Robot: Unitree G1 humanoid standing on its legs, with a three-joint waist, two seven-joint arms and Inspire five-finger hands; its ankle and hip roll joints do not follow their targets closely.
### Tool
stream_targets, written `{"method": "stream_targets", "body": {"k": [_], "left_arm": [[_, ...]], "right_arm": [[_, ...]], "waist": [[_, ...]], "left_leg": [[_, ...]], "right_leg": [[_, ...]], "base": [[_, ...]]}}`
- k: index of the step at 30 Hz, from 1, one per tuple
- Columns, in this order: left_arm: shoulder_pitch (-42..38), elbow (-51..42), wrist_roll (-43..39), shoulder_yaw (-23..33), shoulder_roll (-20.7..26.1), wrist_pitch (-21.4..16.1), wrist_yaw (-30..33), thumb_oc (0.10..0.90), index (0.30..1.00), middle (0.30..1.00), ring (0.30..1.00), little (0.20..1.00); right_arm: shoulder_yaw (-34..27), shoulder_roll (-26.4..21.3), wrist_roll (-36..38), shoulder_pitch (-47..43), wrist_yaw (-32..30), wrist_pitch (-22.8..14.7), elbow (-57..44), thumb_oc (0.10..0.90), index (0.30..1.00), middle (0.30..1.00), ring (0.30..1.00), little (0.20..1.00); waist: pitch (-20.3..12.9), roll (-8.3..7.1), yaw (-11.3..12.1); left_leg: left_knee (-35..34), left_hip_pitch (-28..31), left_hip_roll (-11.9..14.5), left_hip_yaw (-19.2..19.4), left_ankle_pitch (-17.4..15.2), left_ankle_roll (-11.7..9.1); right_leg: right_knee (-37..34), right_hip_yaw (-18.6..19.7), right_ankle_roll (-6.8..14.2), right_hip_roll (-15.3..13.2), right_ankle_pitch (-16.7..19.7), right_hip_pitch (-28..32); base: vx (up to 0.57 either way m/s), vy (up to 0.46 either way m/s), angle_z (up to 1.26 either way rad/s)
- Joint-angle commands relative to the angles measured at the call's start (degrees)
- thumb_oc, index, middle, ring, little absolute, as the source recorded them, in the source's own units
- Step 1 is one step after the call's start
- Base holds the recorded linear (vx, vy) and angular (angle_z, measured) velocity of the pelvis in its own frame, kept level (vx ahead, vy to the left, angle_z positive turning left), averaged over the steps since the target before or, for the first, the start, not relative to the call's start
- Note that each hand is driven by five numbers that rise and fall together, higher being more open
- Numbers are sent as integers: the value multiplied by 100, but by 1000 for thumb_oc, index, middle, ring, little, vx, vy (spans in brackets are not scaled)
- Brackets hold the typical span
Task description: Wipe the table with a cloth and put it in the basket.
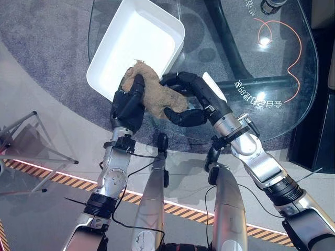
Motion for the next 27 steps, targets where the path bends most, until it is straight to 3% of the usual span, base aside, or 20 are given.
{"method": "stream_targets", "body": {"k": [1, 8, 14, 23, 27], "left_arm": [[-401, -767, 448, 411, 47, -984, 33, 100, 300, 300, 300, 200], [-566, -725, 1067, 644, 23, -1530, 743, 100, 300, 300, 300, 200], [-729, -734, 1526, 768, 47, -1725, 1116, 100, 300, 300, 300, 200], [-1215, -615, 2875, 874, 344, -1833, 1819, 100, 300, 300, 300, 200], [-1429, -517, 3542, 909, 578, -1804, 2155, 100, 300, 300, 300, 200]], "right_arm": [[-254, 337, 86, -743, -157, -722, -933, 800, 900, 900, 900, 900], [-322, 429, 90, -818, -375, -680, -773, 800, 900, 900, 900, 900], [-415, 465, 56, -841, -656, -646, -671, 800, 900, 900, 900, 900], [-774, 406, -107, -695, -1986, -400, -111, 800, 900, 900, 900, 900], [-1059, 339, -209, -469, -2516, -473, 138, 800, 900, 900, 900, 900]], "waist": [[-146, -155, 5], [-146, -168, 14], [-146, -170, 2], [-146, -180, -124], [-146, -199, -215]], "left_leg": [[547, 205, -518, 365, -489, 365], [521, 252, -517, 361, -478, 352], [520, 231, -506, 375, -478, 337], [475, 261, -457, 438, -475, 307], [485, 253, -430, 467, -503, 300]], "right_leg": [[-1220, -84, 237, 357, 930, 510], [-1207, -80, 227, 375, 907, 543], [-1187, -69, 220, 378, 889, 516], [-1183, 14, 218, 390, 875, 502], [-1171, 64, 217, 407, 863, 470]], "base": [[0, 0, 0], [0, 0, 0], [0, 0, 0], [0, 11, 0], [3, 15, -2]]}}
